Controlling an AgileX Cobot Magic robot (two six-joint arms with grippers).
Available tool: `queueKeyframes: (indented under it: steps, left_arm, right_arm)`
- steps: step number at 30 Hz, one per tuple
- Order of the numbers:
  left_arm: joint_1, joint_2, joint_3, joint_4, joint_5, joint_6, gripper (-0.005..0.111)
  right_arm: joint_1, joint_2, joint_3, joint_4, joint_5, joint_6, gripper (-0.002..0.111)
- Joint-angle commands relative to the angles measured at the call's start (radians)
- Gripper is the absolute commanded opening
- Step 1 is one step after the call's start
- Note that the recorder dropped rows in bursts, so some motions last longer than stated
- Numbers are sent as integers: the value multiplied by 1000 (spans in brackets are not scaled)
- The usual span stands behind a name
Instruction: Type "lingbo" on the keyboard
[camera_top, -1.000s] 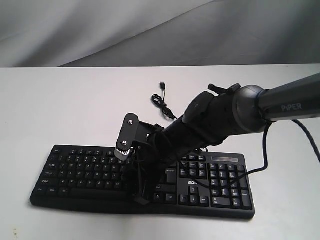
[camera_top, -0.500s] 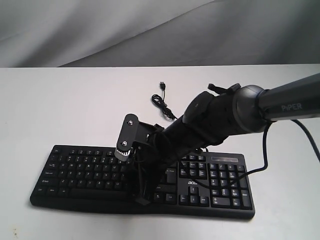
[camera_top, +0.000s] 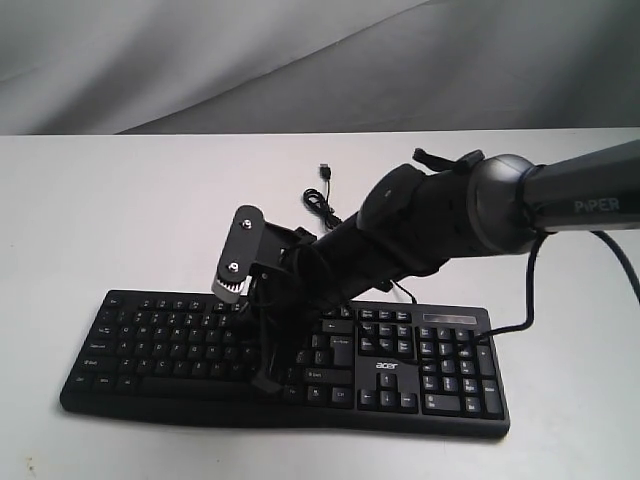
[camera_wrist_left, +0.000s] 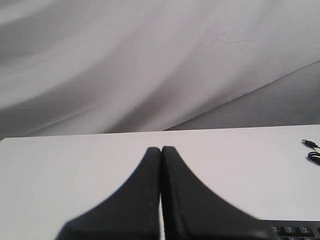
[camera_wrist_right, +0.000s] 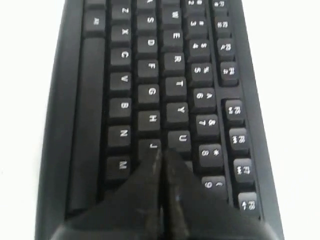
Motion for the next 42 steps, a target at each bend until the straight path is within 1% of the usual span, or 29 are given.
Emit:
queueKeyframes:
  steps: [1,16,23,26,29,34,42]
  left_arm:
    - [-7,-5,5,0,-10,-2,1]
    - [-7,-5,5,0,-10,-2,1]
    - [-7,-5,5,0,-10,-2,1]
    - [-7,-5,5,0,-10,-2,1]
    - [-7,-5,5,0,-10,-2,1]
    - [-7,-5,5,0,-10,-2,1]
    - [-7,-5,5,0,-10,-2,1]
  right_arm:
    - [12,37,-44,12,-1,2,0]
    - [12,64,-44,14,-69,2,0]
    - [12,93,-44,14,-76,2,0]
    - [12,68,-44,14,-74,2,0]
    - [41,16,-44,14,-39,15,0]
    - [100,38,-44,14,-46,15,0]
    - [108,62,-44,12,-50,15,0]
